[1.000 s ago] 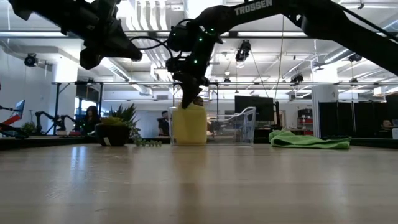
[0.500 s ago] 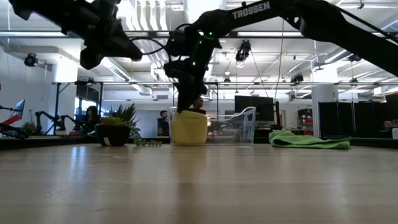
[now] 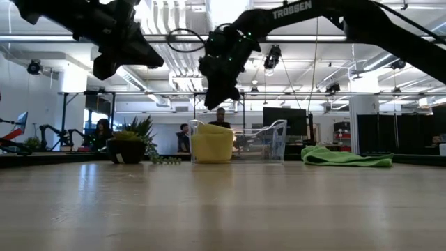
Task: Fold microfiber towels
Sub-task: Put the yellow microfiber towel into the transparent bin
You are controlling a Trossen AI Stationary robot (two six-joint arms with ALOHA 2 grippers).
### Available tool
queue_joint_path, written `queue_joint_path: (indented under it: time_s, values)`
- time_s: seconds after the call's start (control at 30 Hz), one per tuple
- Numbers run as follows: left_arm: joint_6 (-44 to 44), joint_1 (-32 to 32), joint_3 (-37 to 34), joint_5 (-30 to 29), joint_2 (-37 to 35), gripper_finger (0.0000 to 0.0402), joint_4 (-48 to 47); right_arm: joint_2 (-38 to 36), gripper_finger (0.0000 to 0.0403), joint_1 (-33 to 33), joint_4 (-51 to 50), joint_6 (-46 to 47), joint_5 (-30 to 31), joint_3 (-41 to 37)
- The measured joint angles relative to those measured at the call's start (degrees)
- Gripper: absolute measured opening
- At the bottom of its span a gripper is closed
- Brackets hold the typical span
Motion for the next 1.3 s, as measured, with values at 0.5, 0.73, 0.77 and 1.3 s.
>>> queue_joint_path:
  time_s: [0.5,0.73,0.77,1.3]
  values:
    - [-0.7,0.1,0.0,-0.1,0.1,0.0000,-0.2,0.1,0.0009,-0.2,8.6,-2.8,-0.8,-11.3]
    - [-0.8,0.4,0.0,-1.4,0.1,0.0000,-0.2,0.1,0.0009,1.9,10.2,-4.1,-2.1,-16.2]
    - [-0.8,0.5,0.0,-1.5,0.1,0.0000,-0.2,0.1,0.0009,2.1,10.6,-4.1,-2.1,-16.7]
    - [-1.0,1.3,0.0,-3.1,0.3,0.0000,0.1,-0.2,0.0009,-0.2,17.0,-3.2,2.1,-13.8]
